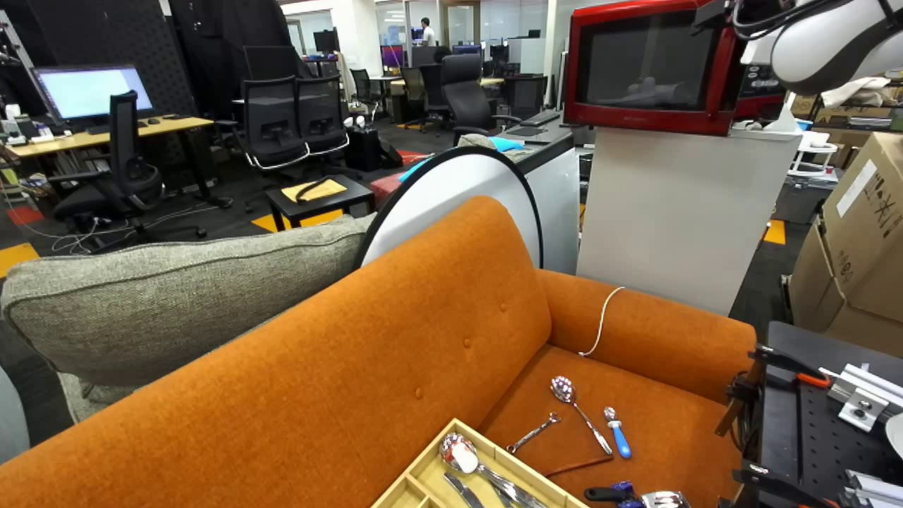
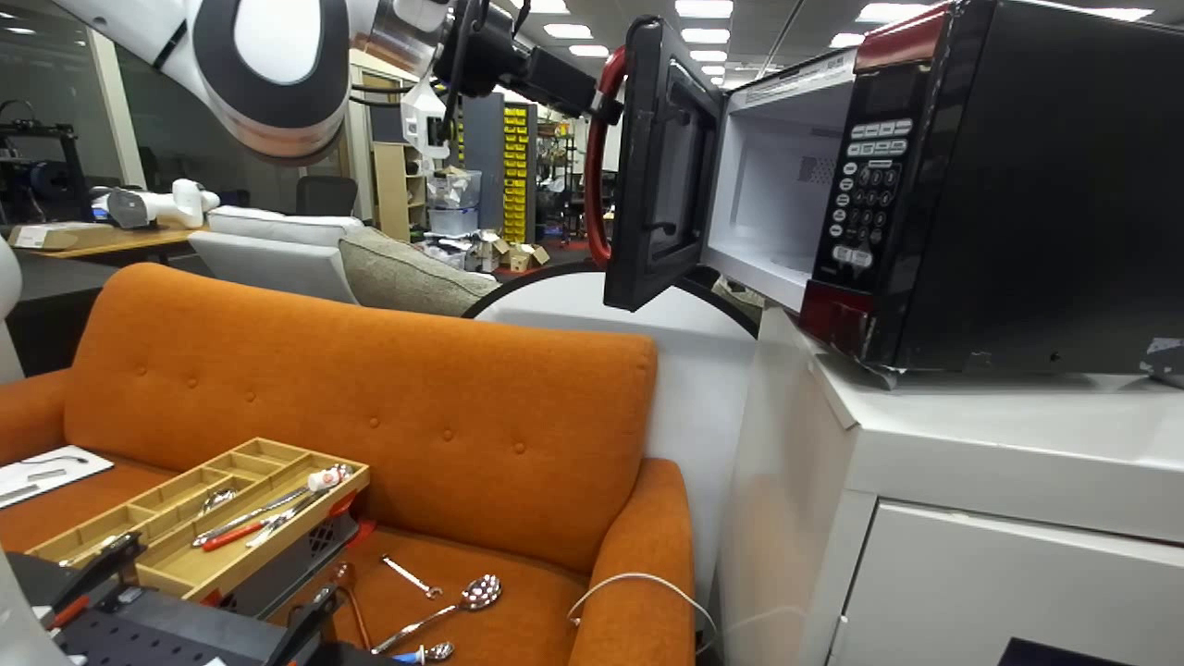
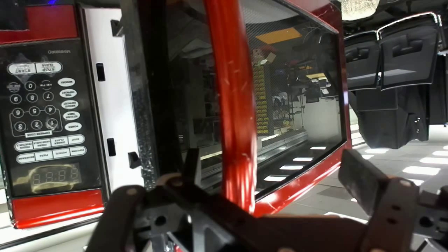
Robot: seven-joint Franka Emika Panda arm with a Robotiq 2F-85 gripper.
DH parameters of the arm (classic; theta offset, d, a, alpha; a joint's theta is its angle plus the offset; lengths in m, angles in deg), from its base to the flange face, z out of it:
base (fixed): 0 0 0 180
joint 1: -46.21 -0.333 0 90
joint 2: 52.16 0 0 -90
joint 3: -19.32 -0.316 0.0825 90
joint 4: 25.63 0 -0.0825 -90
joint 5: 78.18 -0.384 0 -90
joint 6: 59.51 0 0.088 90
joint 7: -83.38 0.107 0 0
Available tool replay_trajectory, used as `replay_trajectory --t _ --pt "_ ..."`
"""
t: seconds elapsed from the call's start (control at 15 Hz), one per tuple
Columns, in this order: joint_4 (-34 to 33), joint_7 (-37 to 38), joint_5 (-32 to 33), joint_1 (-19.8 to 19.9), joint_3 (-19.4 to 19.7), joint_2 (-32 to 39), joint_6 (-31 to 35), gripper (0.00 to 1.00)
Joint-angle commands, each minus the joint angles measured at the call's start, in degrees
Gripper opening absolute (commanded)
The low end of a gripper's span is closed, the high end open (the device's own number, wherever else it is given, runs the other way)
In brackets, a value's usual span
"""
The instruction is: Open the door of the red microwave
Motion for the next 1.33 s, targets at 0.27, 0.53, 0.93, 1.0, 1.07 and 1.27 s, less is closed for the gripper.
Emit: replay_trajectory --t 0.27,0.53,0.93,1.0,1.07,1.27 --pt "-0.1 -1.1 -1.3 -0.2 -0.2 -0.1 0.0 1.00" --pt "-0.1 -1.1 -1.3 -0.2 -0.2 -0.1 0.0 1.00" --pt "-0.6 -0.7 -2.6 -0.1 -0.2 3.1 0.1 1.00" --pt "-0.3 -0.7 -3.1 -0.1 -0.2 3.9 0.1 1.00" --pt "0.1 -0.7 -3.5 -0.5 -0.2 4.6 0.1 1.00" --pt "-0.7 -0.6 -3.5 -3.0 0.2 4.7 0.1 1.00"
